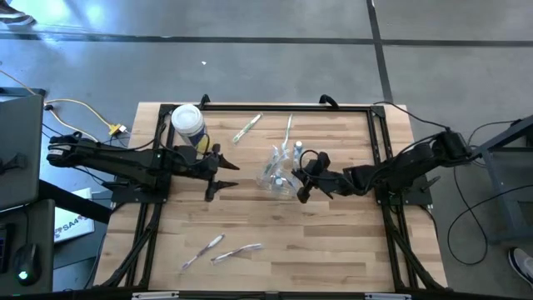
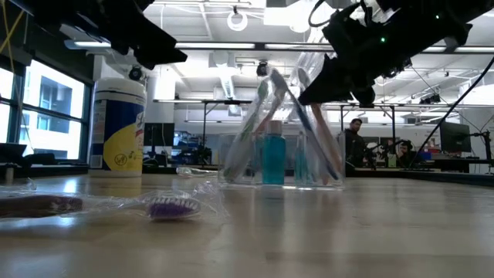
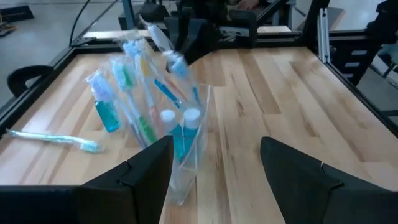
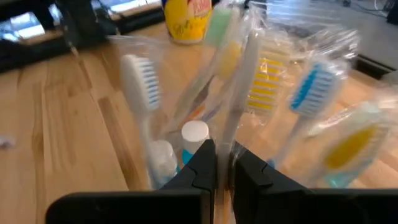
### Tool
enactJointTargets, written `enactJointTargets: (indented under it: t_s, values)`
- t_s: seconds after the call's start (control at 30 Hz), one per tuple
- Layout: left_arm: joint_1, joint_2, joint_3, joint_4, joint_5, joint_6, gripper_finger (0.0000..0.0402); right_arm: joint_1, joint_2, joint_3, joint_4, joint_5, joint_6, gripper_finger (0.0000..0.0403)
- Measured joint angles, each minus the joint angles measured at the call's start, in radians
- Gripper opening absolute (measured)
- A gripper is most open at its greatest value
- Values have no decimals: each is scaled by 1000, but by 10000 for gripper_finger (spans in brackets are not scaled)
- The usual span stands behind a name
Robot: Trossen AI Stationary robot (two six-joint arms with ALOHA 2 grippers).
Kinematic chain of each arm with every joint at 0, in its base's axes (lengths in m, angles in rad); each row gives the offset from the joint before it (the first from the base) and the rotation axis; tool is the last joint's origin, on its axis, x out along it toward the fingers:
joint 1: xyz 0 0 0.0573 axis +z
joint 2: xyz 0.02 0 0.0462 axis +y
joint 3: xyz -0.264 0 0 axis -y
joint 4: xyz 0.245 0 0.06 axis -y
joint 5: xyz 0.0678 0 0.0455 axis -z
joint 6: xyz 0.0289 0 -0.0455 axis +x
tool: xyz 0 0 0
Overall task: Pick & Place toothbrushing station
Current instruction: Put the orange toothbrush into the right section of the transparent bin
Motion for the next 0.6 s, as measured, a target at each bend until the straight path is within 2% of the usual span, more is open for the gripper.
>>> enactJointTargets:
  t_s: [0.3, 0.6]
  values:
    - [0, 16, 0, 2, 3, -22, 239, -17, -18, 0, -131, -88, -55, 15]
    - [0, 40, 2, 27, 7, -21, 239, -17, -18, 0, -114, -165, -150, 15]
